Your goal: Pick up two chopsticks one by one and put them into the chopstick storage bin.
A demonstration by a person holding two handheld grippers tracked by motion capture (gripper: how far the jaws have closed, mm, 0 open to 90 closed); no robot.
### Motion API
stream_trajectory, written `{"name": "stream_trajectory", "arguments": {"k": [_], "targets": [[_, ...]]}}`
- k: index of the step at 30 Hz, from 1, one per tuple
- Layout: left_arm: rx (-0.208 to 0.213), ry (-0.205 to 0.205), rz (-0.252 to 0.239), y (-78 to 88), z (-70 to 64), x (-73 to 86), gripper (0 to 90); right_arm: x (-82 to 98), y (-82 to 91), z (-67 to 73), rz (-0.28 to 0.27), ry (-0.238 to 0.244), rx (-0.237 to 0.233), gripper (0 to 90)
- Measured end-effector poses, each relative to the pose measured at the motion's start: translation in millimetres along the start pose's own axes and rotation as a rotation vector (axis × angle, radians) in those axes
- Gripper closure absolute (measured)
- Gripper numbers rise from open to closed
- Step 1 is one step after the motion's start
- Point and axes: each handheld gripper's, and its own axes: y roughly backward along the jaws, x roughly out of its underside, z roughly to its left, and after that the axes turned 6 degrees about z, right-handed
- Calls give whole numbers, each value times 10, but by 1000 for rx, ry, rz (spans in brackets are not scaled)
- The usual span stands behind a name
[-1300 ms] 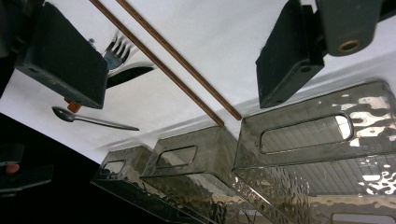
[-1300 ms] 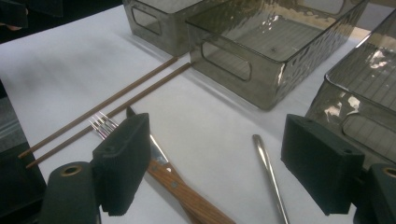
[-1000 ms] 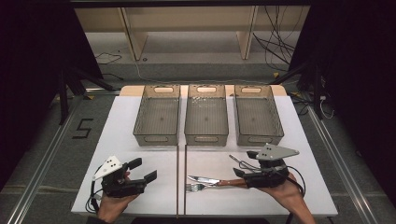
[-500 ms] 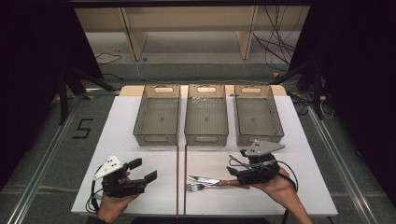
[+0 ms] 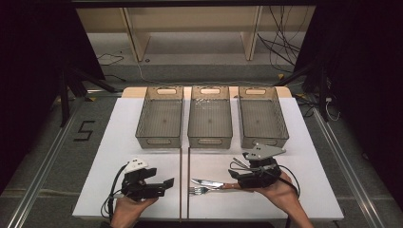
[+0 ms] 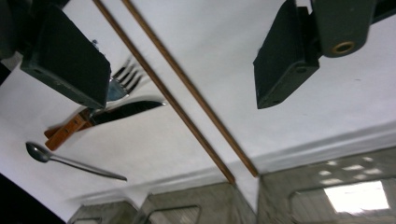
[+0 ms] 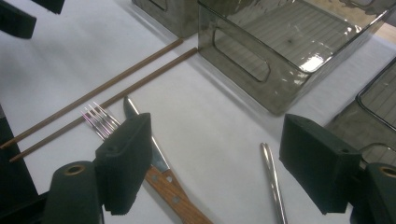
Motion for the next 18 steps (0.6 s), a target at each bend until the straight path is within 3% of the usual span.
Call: {"name": "stream_trajectory", "arguments": {"k": [3,4,11,12,15,17,18], "targets": [[-13,-4,61,-80,-110,-60,199,18,8,4,-2,-7,2,258],[-32,-15,104,-136,-159,-89,213,35,15,4,-8,-17,4,258],[-39,-30,142,-195,-234,-127,345,117,33,4,-8,-25,1,258],[-28,-32,163,-210,-241,-117,405,146,34,7,-5,-32,-1,258],[-17,-33,176,-229,-246,-99,452,168,35,10,-3,-36,-2,258],[-6,-47,175,-226,-278,-85,509,187,40,11,-4,-37,-3,259],[-2,-74,177,-213,-317,-79,530,199,42,13,-5,-41,-6,259]]}}
